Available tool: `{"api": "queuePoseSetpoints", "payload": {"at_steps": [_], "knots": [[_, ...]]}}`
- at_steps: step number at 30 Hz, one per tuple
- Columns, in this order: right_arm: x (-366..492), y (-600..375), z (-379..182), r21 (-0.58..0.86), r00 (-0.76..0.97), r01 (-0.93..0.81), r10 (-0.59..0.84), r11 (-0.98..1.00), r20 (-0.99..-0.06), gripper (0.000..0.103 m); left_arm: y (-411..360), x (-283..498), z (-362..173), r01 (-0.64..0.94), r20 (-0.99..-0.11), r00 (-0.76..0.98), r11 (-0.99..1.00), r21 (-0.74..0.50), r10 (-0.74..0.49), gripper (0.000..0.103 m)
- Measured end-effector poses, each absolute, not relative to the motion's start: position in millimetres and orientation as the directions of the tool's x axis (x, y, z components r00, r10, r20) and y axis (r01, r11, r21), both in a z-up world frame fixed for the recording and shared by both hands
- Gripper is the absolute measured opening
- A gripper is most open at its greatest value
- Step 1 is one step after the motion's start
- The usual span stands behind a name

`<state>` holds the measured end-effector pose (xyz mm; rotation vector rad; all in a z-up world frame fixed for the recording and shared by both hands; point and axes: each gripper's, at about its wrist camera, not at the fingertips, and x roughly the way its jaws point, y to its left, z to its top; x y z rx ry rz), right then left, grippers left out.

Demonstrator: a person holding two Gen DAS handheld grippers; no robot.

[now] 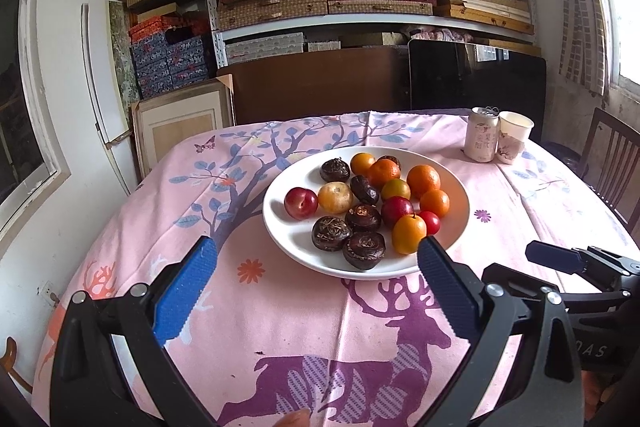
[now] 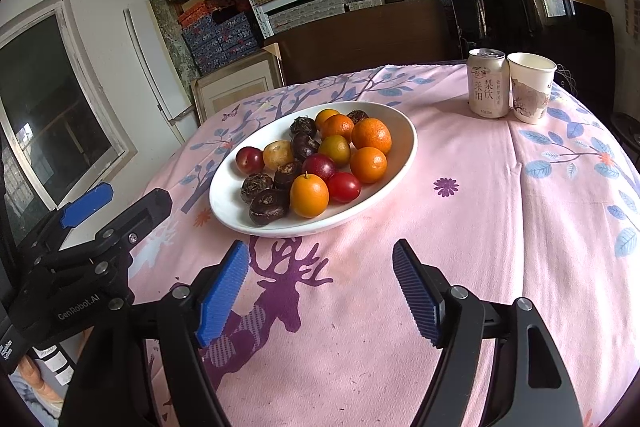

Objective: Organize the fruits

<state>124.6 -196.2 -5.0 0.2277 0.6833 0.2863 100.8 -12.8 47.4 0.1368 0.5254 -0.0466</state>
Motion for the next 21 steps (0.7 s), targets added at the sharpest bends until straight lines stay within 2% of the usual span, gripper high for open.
{"api": "queuePoseSetpoints", "payload": {"at_steps": [13, 16, 21], "knots": [[124.4, -195.3, -5.4, 0.295, 0.739, -0.186, 0.331, 0.937, -0.586, 0.075, -5.6, 105.7, 46.3, 0.082, -0.523, 0.852, 0.994, 0.078, -0.029, 0.098], [124.0, -195.1, -5.1, 0.290, 0.740, -0.187, 0.329, 0.938, -0.587, 0.080, -5.4, 106.5, 45.6, 0.081, -0.527, 0.850, 0.994, 0.076, -0.029, 0.098], [123.5, -194.2, -4.6, 0.284, 0.742, -0.190, 0.327, 0.940, -0.585, 0.081, -5.2, 106.8, 45.3, 0.082, -0.527, 0.849, 0.994, 0.076, -0.030, 0.098]]}}
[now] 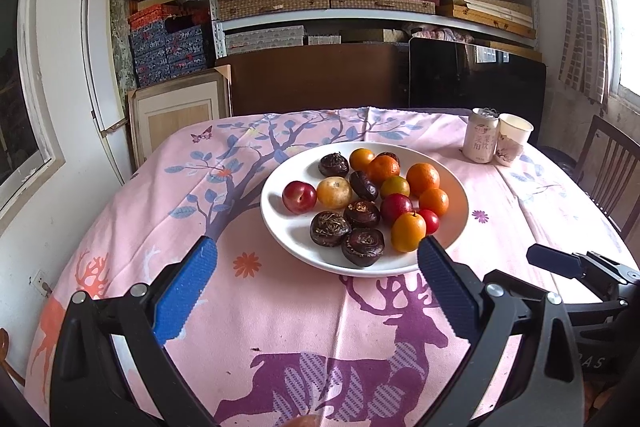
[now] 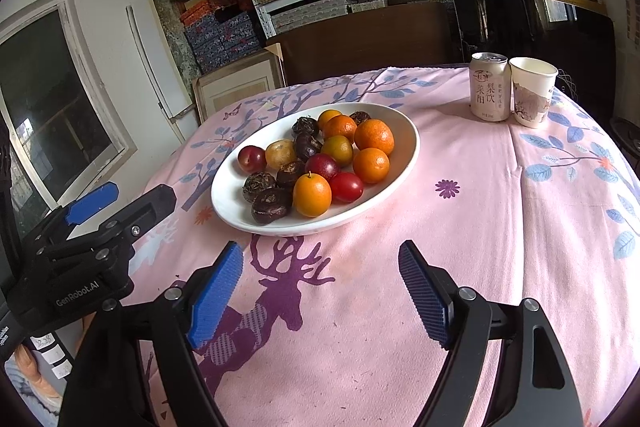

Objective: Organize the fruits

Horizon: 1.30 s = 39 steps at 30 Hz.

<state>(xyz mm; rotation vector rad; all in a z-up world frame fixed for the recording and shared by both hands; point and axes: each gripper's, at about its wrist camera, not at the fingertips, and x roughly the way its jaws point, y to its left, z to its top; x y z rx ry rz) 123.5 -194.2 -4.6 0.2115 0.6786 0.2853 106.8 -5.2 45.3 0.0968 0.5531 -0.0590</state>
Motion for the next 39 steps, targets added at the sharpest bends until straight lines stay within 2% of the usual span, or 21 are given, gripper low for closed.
{"api": "queuePoseSetpoints", "payload": {"at_steps": [31, 39], "knots": [[122.8, -192.0, -7.6, 0.277, 0.737, -0.191, 0.323, 0.942, -0.593, 0.082, -4.4, 108.4, 42.8, 0.089, -0.525, 0.851, 0.992, 0.091, -0.028, 0.098], [123.7, -192.0, -7.5, 0.277, 0.736, -0.192, 0.325, 0.941, -0.594, 0.082, -1.0, 113.8, 39.9, 0.094, -0.552, 0.833, 0.993, 0.067, -0.042, 0.098]]}}
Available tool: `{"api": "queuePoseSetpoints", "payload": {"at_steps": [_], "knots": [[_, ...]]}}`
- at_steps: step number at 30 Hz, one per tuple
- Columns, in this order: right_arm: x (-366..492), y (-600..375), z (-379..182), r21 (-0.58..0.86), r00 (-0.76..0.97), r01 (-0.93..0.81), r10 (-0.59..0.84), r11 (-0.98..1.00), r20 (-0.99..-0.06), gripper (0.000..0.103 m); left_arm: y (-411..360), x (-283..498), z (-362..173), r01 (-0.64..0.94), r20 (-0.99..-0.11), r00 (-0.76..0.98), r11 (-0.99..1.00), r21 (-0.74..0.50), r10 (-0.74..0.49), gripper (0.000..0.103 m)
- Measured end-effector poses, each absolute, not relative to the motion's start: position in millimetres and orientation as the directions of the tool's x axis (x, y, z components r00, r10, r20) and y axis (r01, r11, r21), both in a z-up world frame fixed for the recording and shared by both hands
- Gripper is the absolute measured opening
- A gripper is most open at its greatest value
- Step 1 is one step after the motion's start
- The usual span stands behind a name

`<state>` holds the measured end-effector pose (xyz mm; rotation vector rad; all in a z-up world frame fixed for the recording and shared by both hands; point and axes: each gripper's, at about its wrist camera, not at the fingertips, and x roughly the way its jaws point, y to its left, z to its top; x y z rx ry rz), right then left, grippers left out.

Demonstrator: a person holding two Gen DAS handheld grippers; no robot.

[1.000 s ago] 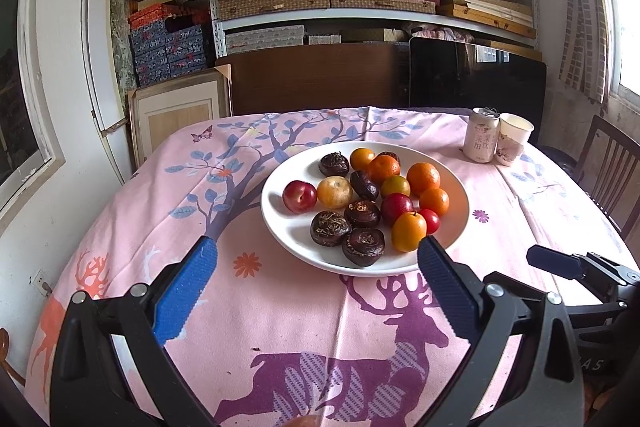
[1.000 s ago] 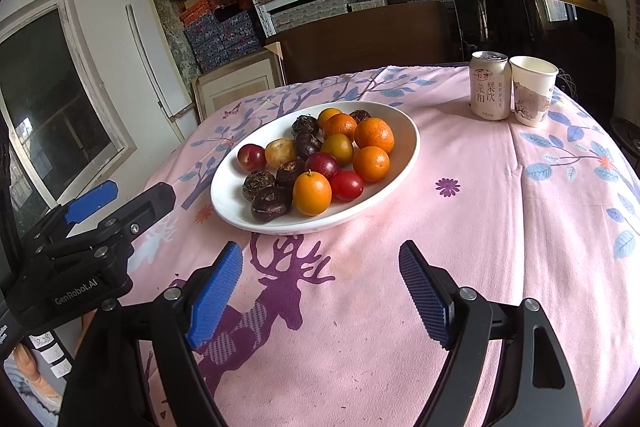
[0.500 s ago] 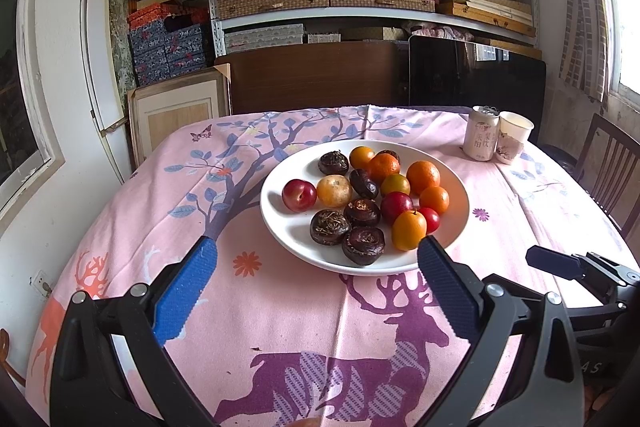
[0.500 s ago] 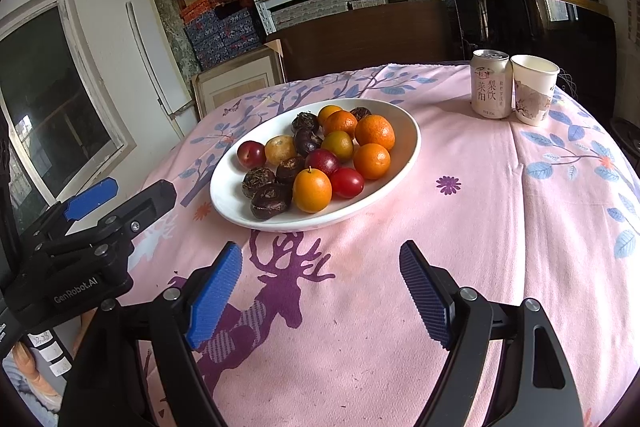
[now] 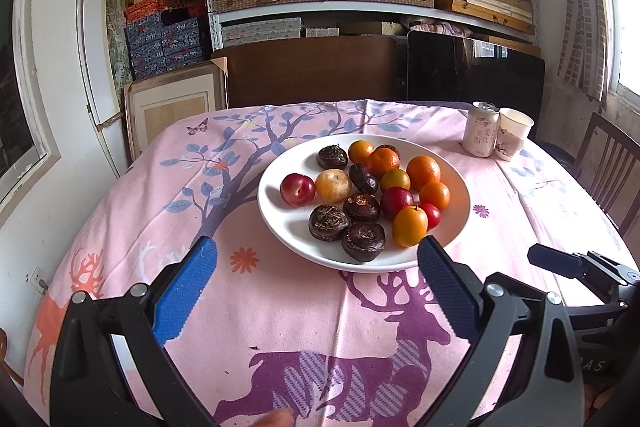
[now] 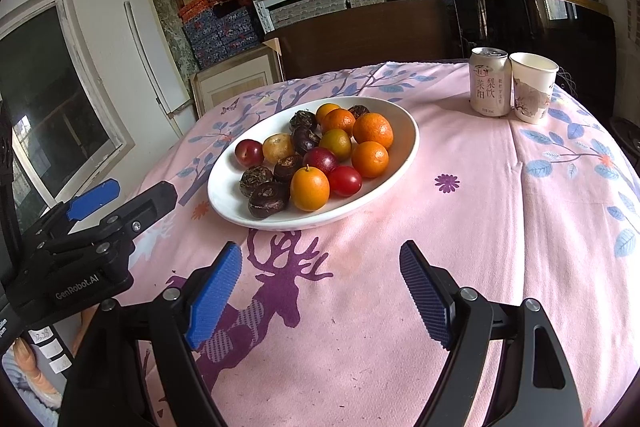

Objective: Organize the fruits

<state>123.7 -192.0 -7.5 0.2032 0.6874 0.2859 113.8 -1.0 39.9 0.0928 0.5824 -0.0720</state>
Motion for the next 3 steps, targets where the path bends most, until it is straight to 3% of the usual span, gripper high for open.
{"api": "queuePoseSetpoints", "payload": {"at_steps": [3], "knots": [[123.3, -192.3, -8.0, 0.276, 0.736, -0.192, 0.324, 0.942, -0.594, 0.082, -1.8, 114.9, 38.1, 0.090, -0.558, 0.829, 0.993, 0.076, -0.032, 0.098]]}}
